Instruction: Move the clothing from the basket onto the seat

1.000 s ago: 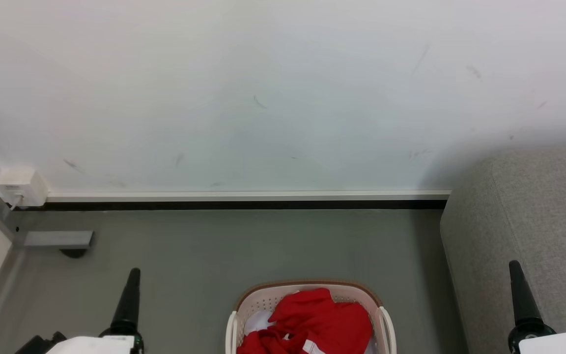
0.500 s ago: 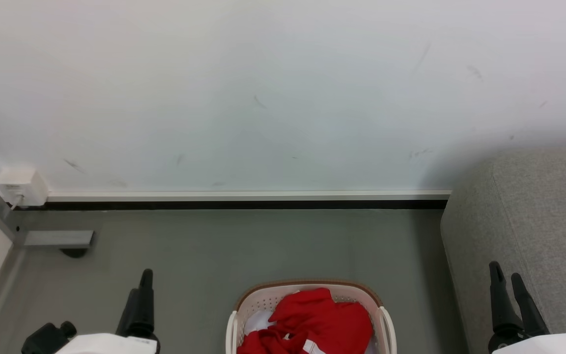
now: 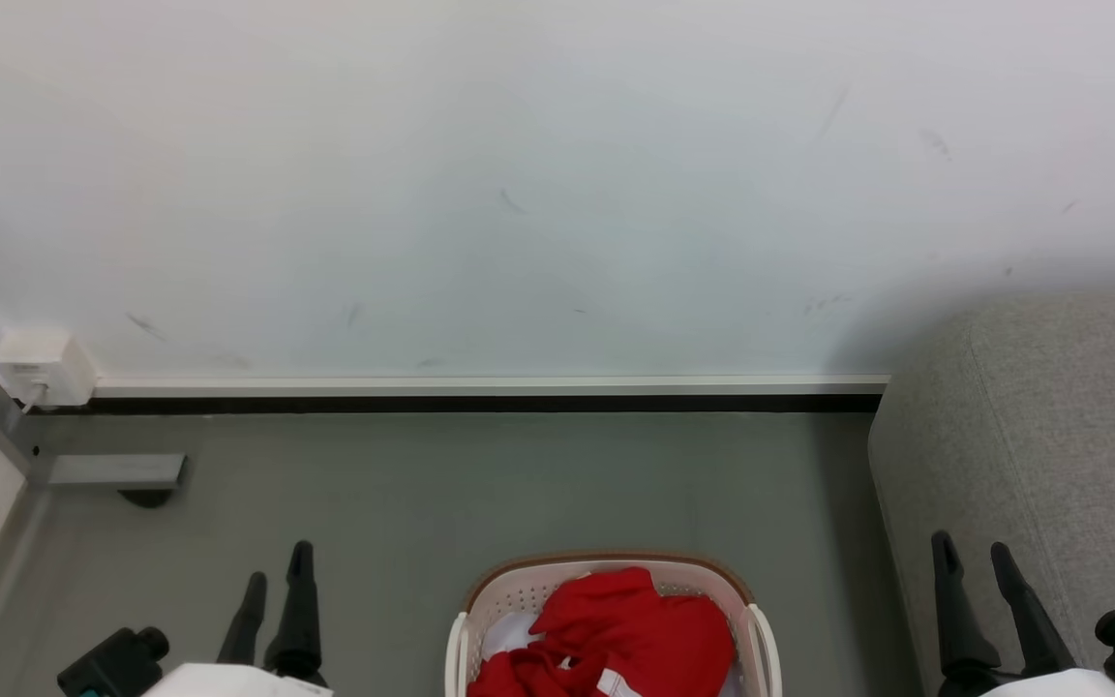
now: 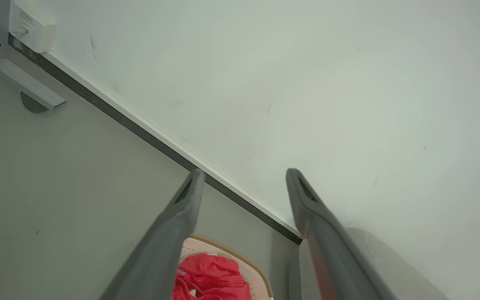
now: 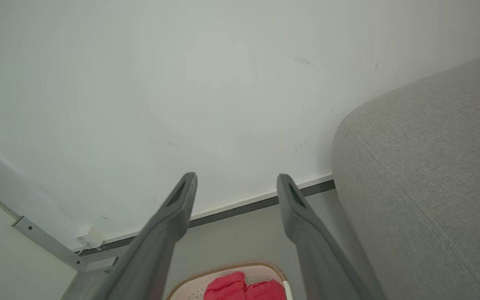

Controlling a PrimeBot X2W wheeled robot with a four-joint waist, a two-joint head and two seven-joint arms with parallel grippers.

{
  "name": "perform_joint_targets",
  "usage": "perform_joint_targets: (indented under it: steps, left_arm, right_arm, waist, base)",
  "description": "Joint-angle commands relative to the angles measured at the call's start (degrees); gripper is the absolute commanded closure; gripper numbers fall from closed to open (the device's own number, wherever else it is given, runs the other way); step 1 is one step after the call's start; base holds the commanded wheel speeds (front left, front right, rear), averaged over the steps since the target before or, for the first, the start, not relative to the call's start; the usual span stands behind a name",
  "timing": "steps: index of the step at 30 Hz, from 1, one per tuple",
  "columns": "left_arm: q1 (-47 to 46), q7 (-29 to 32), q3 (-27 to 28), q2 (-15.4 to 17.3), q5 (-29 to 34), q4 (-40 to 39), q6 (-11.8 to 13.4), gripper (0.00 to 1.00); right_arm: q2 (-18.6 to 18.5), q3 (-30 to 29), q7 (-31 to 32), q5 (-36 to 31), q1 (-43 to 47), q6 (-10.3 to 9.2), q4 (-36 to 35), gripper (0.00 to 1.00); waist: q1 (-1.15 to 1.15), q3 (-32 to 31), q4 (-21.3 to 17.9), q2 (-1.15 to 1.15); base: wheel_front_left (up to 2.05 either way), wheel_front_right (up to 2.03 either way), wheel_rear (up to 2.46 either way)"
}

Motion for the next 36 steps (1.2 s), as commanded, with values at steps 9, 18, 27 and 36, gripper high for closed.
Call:
perform_joint_targets:
  steps: [9, 18, 27, 36]
  left_arm:
    - [0.46, -2.0, 0.01, 0.51, 7.94, -1.21, 0.36, 0.0]
    - [0.89, -3.36, -0.12, 0.52, 13.91, -1.37, 0.09, 0.0]
    - [1.3, -4.73, -0.48, 0.54, 19.38, -1.57, -0.05, 0.0]
    - [1.79, -5.77, -0.67, 0.56, 24.41, -1.3, -0.34, 0.0]
  right_arm:
    - [-0.68, 0.66, -1.97, -8.07, 0.07, -0.06, -0.02, 0.0]
    - [-0.71, 1.21, -3.36, -13.56, 0.26, -0.07, 0.2, 0.0]
    - [-0.74, 1.26, -4.68, -18.27, 0.98, -0.08, 0.01, 0.0]
    - [-0.74, 0.51, -5.72, -21.42, 1.63, -0.09, 0.75, 0.0]
  waist:
    - [0.0, 0.07, 0.21, 0.0]
    - [0.0, 0.12, 0.3, 0.0]
    - [0.0, 0.31, 0.05, 0.0]
    - [0.0, 0.29, -0.08, 0.0]
  base:
    - [0.0, 0.0, 0.0]
    - [0.0, 0.0, 0.0]
    - [0.0, 0.0, 0.0]
    - [0.0, 0.0, 0.0]
